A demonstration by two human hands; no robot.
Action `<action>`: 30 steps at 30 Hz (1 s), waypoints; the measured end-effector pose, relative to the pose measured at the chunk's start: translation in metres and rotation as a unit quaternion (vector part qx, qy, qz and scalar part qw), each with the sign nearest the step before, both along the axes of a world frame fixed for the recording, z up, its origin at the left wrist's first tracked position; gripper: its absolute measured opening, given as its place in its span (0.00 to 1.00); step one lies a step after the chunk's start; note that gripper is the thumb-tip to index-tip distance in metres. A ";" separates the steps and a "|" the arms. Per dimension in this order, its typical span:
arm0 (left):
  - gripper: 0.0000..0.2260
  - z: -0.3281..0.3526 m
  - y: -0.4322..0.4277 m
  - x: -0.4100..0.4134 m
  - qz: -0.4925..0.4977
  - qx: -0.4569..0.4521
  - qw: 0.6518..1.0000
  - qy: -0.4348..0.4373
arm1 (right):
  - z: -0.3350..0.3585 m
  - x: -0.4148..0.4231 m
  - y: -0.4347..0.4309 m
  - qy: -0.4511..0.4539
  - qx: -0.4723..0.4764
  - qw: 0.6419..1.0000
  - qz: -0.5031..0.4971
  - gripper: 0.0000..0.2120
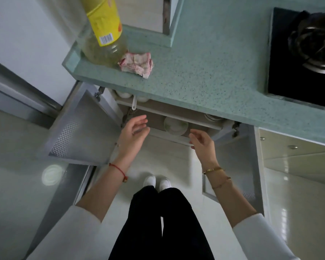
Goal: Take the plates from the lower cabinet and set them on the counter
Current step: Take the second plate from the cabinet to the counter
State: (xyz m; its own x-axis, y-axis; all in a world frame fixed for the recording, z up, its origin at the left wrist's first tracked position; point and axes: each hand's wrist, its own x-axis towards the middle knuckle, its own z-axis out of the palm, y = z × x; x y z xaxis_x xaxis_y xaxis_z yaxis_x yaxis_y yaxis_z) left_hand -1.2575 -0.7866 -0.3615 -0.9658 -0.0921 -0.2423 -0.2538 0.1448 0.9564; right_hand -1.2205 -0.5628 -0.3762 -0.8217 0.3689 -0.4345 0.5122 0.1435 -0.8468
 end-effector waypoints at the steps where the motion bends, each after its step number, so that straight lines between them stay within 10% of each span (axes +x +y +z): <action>1: 0.16 -0.015 0.002 -0.007 -0.012 -0.006 1.000 -0.003 | -0.016 -0.004 0.001 -0.003 0.003 1.000 0.000 0.12; 19: 0.20 -0.474 0.043 -0.166 -0.130 -0.146 0.980 -0.029 | -0.466 -0.134 0.044 0.008 0.064 0.996 -0.056 0.12; 30: 0.27 -0.634 0.084 -0.243 -0.140 -0.138 0.980 -0.011 | -0.618 -0.204 0.082 0.055 0.159 0.983 -0.075 0.09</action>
State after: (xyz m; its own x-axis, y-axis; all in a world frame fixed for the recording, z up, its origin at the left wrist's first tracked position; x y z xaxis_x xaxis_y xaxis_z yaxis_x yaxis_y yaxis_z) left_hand -1.5003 -0.7029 -0.9958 -0.9578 0.1101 -0.2657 -0.1868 0.4642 0.8658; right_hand -1.4247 -0.4811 -0.9944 -0.7840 0.5914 -0.1887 0.4547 0.3401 -0.8232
